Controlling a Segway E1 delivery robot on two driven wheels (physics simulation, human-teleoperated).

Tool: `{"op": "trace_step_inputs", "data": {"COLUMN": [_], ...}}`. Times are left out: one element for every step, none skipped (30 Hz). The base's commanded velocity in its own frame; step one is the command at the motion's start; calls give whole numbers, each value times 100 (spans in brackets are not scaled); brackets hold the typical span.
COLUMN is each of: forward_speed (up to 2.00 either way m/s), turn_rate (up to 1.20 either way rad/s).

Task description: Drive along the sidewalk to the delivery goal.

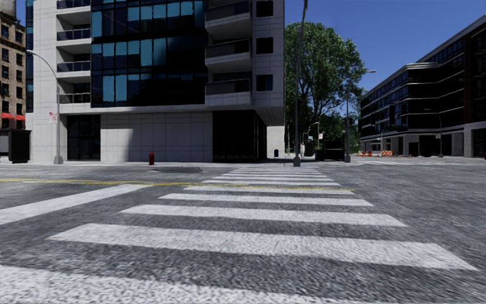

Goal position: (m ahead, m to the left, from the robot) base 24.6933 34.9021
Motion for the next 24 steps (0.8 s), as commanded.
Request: {"op": "trace_step_inputs", "data": {"forward_speed": [200, 200, 200, 200, 200, 200, 200, 200, 200, 200, 200, 200, 200, 200, 200, 200, 200, 200, 200, 200, 200, 200, 200, 200], "turn_rate": [0, 0, 0, -9, -9, -23, -28, -32, -32, -37, -38, -39, -39, -39, -39, -39, -39, -39, -39, -39, -39, -39, -22, 0]}}
